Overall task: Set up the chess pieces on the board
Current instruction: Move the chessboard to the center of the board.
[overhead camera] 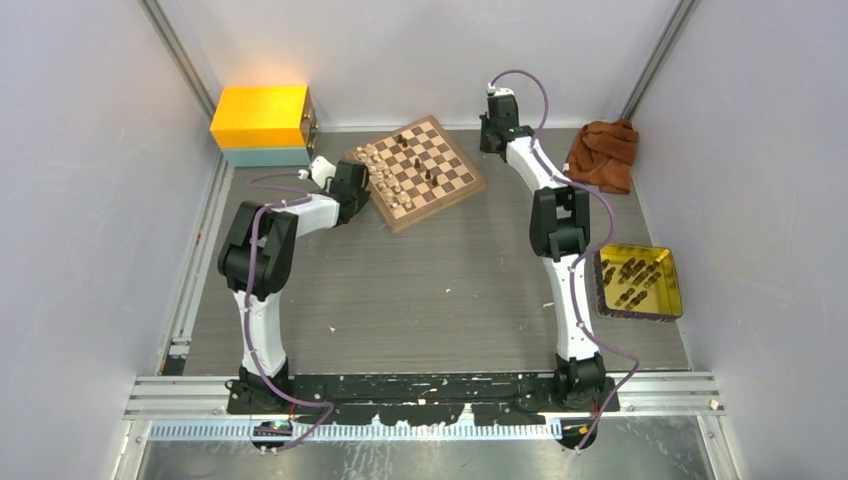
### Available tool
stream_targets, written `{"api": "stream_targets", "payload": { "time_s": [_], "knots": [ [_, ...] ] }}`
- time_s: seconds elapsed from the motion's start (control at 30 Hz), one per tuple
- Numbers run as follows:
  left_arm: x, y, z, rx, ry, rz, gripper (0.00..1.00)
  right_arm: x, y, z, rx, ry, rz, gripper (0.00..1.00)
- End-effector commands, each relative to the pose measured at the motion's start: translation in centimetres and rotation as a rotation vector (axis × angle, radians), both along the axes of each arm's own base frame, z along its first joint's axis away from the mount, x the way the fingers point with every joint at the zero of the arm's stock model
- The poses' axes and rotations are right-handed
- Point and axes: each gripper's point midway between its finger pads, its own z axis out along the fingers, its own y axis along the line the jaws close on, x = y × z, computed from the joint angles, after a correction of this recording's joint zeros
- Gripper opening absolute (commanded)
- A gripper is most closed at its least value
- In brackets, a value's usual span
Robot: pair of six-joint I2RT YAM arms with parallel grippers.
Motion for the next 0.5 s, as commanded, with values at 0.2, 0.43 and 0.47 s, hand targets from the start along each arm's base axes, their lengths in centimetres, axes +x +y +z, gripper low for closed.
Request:
{"api": "stream_targets", "payload": {
  "time_s": [0.2,0.43,0.47],
  "knots": [
    [2.3,-1.2,1.1,-0.061,-0.072,0.01,0.08,1.0,2.4,0.2,0.103,0.021,0.068,0.05],
    [2.2,-1.1,1.0,-0.064,-0.073,0.013,0.07,-0.1,4.9,-0.9,0.167,0.074,0.125,0.05],
    [2.1,-1.0,1.0,-0.063,-0.073,0.017,0.07,-0.3,5.2,-1.1,0.168,0.081,0.129,0.04]
  ]
}}
